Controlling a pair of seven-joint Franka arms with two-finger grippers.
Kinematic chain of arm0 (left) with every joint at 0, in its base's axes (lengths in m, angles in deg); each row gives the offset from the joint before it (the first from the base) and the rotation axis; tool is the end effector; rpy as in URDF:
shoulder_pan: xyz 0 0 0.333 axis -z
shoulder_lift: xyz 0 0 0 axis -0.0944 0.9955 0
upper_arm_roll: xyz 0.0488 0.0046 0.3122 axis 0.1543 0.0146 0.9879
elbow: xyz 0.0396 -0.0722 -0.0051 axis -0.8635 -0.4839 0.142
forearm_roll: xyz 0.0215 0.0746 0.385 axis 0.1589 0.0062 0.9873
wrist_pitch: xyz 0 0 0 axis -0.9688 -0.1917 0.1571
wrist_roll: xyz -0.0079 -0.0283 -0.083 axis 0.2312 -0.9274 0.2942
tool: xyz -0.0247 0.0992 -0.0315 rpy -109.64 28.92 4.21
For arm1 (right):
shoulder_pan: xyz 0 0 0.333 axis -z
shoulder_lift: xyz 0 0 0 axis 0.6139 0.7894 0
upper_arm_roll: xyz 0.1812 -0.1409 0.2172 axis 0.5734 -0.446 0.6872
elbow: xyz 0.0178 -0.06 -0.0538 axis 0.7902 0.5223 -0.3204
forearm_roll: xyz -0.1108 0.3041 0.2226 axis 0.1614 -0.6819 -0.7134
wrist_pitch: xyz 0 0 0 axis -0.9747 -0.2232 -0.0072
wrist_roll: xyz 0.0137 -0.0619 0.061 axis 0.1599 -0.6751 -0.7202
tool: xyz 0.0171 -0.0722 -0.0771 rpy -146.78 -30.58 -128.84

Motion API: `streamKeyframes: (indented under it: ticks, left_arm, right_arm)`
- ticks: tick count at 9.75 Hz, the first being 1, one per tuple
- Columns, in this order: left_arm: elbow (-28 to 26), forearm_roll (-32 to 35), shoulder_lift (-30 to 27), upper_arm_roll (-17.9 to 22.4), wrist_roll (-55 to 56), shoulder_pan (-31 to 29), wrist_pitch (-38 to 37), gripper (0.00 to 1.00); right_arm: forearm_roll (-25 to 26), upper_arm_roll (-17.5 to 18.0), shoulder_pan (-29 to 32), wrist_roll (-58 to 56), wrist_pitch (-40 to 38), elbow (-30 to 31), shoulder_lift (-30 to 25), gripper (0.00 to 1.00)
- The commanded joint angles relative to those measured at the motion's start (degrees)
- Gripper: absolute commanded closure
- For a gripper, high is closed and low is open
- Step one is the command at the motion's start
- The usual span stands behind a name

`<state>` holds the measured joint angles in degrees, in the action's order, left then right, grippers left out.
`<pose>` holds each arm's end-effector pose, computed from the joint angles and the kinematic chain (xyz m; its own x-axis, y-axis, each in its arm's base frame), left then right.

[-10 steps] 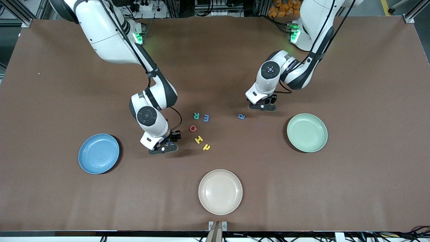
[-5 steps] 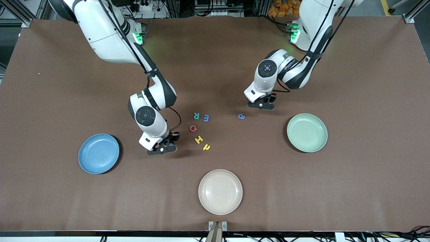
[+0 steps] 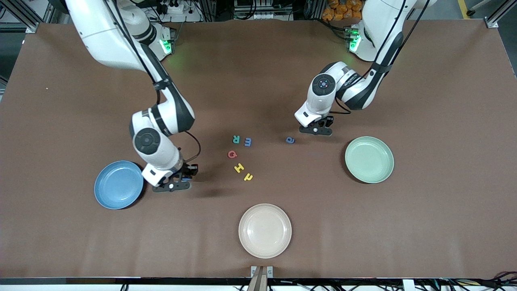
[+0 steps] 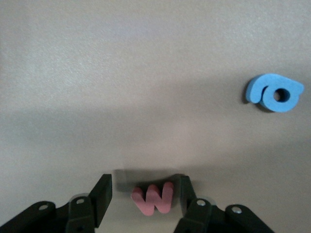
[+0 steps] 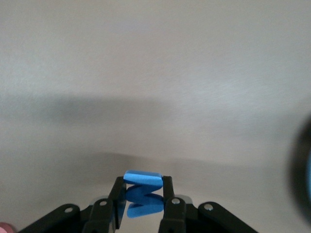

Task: Sort uppercase to blue plate, lowercase to green plate
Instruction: 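Carry the blue M over the blue plate with the right gripper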

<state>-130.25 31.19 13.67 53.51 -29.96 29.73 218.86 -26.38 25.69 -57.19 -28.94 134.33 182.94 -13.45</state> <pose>0.4101 -0.3223 0.1769 0.9868 -0.1529 -0.0527 -0.1564 -0.9852 -0.0700 0.6403 0.2184 0.2567 0.9924 0.1147 0.0446 0.1142 -0.9934 0.0134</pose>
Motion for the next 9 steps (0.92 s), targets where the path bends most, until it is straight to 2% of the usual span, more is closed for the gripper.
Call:
streamKeyframes:
  ticks: [1, 6, 7, 9]
  left_arm:
    - [0.46, 1.99, 0.00, -0.55, 1.94, -0.50, -1.35, 0.35]
    - [0.55, 2.08, -0.44, -2.40, 4.84, -0.85, -2.32, 0.35]
    - [0.46, 2.08, -0.44, -2.31, 4.75, -0.94, -2.32, 0.34]
    - [0.29, 2.60, -0.44, -2.31, 4.57, -1.63, -2.23, 0.32]
  right_arm:
    - [0.68, 0.57, 4.79, -7.72, -3.07, 1.01, -3.16, 1.00]
    - [2.26, 0.31, 17.18, -28.37, -3.70, 0.83, -3.43, 1.00]
    - [2.26, 0.31, 18.60, -31.20, -3.62, 0.57, -3.34, 0.97]
    - [1.92, 0.31, 19.49, -30.80, -3.88, 0.48, -3.25, 0.01]
